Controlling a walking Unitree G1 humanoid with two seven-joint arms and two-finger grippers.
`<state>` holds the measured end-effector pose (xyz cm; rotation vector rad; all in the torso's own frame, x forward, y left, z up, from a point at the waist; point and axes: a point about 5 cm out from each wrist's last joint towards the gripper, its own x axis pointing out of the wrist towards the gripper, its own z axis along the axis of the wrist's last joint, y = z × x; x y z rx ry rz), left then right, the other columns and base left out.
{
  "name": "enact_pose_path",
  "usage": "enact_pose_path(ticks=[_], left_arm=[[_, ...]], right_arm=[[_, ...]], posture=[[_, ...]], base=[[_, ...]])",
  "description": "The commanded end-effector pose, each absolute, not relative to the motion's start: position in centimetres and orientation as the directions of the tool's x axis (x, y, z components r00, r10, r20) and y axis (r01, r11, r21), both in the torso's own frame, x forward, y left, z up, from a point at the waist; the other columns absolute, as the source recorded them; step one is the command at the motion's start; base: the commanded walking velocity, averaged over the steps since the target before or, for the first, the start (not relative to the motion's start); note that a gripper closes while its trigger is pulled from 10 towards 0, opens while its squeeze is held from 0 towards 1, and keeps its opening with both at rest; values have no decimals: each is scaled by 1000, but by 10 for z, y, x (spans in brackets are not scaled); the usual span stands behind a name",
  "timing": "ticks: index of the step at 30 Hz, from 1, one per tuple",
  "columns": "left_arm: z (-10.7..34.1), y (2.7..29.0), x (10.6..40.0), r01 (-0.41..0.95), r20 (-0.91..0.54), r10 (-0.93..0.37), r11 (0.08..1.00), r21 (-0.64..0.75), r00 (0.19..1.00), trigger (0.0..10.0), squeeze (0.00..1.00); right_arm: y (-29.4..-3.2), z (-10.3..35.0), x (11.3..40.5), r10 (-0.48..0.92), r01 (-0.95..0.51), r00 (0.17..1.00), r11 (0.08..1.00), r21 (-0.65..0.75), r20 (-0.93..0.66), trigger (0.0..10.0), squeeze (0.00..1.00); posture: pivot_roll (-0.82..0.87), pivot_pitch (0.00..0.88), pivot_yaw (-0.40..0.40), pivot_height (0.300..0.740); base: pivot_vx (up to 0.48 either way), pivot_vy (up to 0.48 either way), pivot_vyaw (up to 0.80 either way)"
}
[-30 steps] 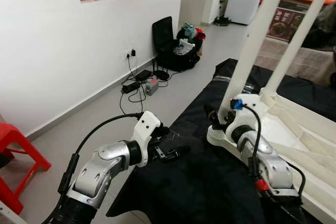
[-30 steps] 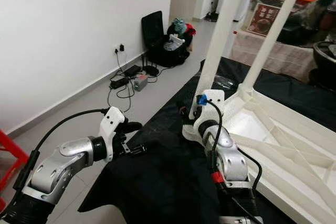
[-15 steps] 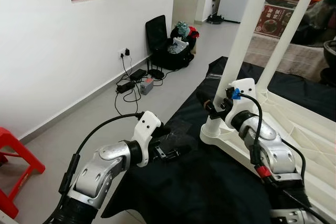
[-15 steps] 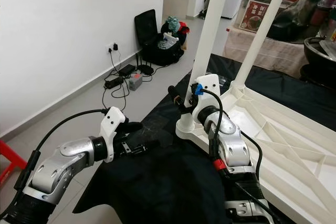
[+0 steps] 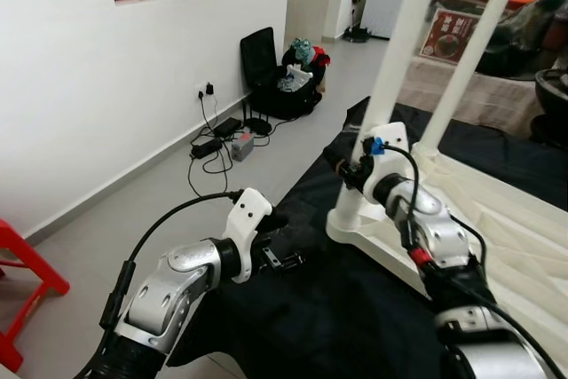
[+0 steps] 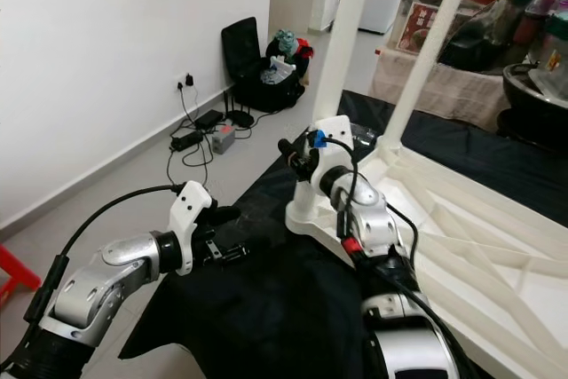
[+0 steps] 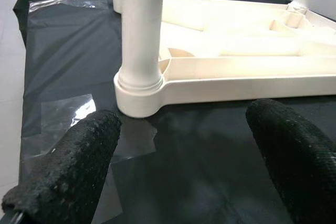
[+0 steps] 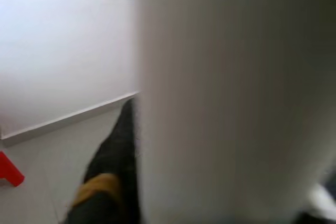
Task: Building children table
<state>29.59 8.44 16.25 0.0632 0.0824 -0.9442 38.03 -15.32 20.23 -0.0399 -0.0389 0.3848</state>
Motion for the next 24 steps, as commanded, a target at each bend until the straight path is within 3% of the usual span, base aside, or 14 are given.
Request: enact_pose_path(ticks=[1, 7, 9, 10, 11, 12, 13, 15, 16, 17, 19, 24], left_arm=[[159, 86, 295, 806, -109, -800, 591, 22, 590, 10000, 0], [159, 86, 294, 806, -110, -800, 592, 20, 590, 10000, 0], [158, 85, 293, 805, -109, -799, 593, 18, 592, 10000, 0], [158, 85, 293, 805, -109, -799, 593, 18, 592, 10000, 0], [158, 84, 294, 804, -108, -798, 595, 18, 593, 10000, 0], [158, 84, 294, 804, -108, -798, 595, 18, 593, 10000, 0], [157, 84, 293, 803, -109, -797, 596, 17, 594, 10000, 0], [157, 84, 293, 803, -109, -797, 596, 17, 594, 10000, 0], [156, 84, 293, 805, -112, -799, 593, 17, 590, 10000, 0], [156, 84, 293, 805, -112, -799, 593, 17, 590, 10000, 0], [154, 81, 292, 813, -116, -807, 582, 14, 579, 10000, 0], [154, 79, 294, 820, -117, -813, 572, 16, 570, 10000, 0]], right_arm=[[-145, 198, 381, 400, -398, 916, 915, -60, 14, 0, 0], [-151, 195, 381, 358, -357, 934, 931, -75, -2, 0, 0], [-181, 179, 374, 103, -107, 993, 991, -73, -64, 0, 0], [-181, 179, 374, 103, -107, 993, 991, -73, -64, 0, 0], [-198, 169, 365, -51, 44, 994, 996, -74, -97, 0, 0], [-198, 169, 365, -51, 44, 994, 996, -74, -97, 0, 0], [-221, 151, 347, -265, 254, 951, 963, -88, -159, 0, 0], [-221, 151, 347, -265, 254, 951, 963, -88, -159, 0, 0], [-239, 137, 325, -417, 401, 887, 909, -115, -201, 0, 0], [-239, 137, 325, -417, 401, 887, 909, -115, -201, 0, 0], [-254, 122, 285, -591, 573, 770, 806, -148, -241, 0, 0], [-245, 125, 275, -598, 579, 768, 802, -150, -230, 0, 0]], posture=[[125, 0, -113, 740], [117, 0, -111, 740], [100, 0, -110, 740], [100, 0, -110, 740], [100, 0, -110, 740], [100, 0, -110, 740], [78, 0, -96, 740], [78, 0, -96, 740], [65, 0, -86, 740], [65, 0, -86, 740], [43, 0, -72, 740], [34, 0, -64, 740]], base=[[0, 0, 0], [0, 0, 0], [0, 0, 0], [0, 0, 0], [0, 0, 0], [0, 0, 0], [0, 0, 0], [0, 0, 0], [0, 0, 0], [0, 0, 0], [0, 0, 0], [0, 0, 0]])
